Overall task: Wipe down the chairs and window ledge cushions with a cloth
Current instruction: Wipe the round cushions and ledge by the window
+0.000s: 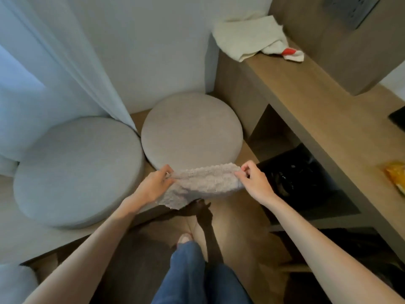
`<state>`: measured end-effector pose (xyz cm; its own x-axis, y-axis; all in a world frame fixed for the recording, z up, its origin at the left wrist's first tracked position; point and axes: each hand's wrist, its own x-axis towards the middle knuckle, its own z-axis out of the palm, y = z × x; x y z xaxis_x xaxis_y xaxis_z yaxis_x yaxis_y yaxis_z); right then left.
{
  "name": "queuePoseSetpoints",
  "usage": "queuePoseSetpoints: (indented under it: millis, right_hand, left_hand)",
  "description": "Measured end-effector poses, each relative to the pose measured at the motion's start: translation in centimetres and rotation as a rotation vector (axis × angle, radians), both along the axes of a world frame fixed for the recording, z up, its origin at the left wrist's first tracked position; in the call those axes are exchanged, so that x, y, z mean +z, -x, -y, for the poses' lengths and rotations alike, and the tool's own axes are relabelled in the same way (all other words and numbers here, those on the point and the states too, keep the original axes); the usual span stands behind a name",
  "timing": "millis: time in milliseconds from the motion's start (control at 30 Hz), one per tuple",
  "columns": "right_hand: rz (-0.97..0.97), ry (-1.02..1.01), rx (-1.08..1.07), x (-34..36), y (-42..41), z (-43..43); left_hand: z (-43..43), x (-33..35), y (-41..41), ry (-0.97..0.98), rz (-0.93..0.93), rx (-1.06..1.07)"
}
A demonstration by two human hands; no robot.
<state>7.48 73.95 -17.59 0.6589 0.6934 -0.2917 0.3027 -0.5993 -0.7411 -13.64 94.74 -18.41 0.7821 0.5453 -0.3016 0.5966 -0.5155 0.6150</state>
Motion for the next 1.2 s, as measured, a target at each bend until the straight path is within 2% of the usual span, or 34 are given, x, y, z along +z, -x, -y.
queuePoseSetpoints:
  millis: [167,367,500,633,700,833,967,1100,1200]
  right_hand:
    - [0.128,-0.086,-0.069,-6.4,-5.6,-7.1]
    - [0.215,-0.131,-0.087,-15.6,-12.0,-15.3]
    - [0.112,-0.268,-0.163,-20.0,-14.8,-19.1]
    - [0.195,-0.377,-0.201,-23.1,-17.4,-21.1]
    - [0.175,-0.408,-0.205,-24.1,-18.2,-21.9]
    - [0.319,-0.461,-0.188,-24.6,-18.9,-23.2]
    - [0.329,-0.576,-0.211,-24.2,-19.0,-23.6]
    - [0.27,-0.601,-0.225,-23.7,-19.0,-22.7]
    - [0.096,-0.614,-0.211,-23.3,-18.7,-21.1]
  left_hand:
    - [-7.3,-6.2,-6.2,-0.028,0.193,0.228]
    - [-13.5,-15.9,-13.8,-0.141,0.259,0.124]
    - [-17.3,-20.4,-17.1,-0.275,0.34,0.095]
    - [-20.0,-23.9,-19.3,-0.391,0.433,0.084]
    - [-21.0,-24.9,-20.1,-0.371,0.497,0.157]
    - [-21.7,-24.8,-21.7,-0.297,0.603,0.267]
    - [-22.2,-23.3,-21.9,-0.457,0.653,0.263]
    - [-21.0,-22.4,-20.9,-0.508,0.732,0.22]
    - [-19.1,-22.7,-19.5,-0.509,0.774,0.189]
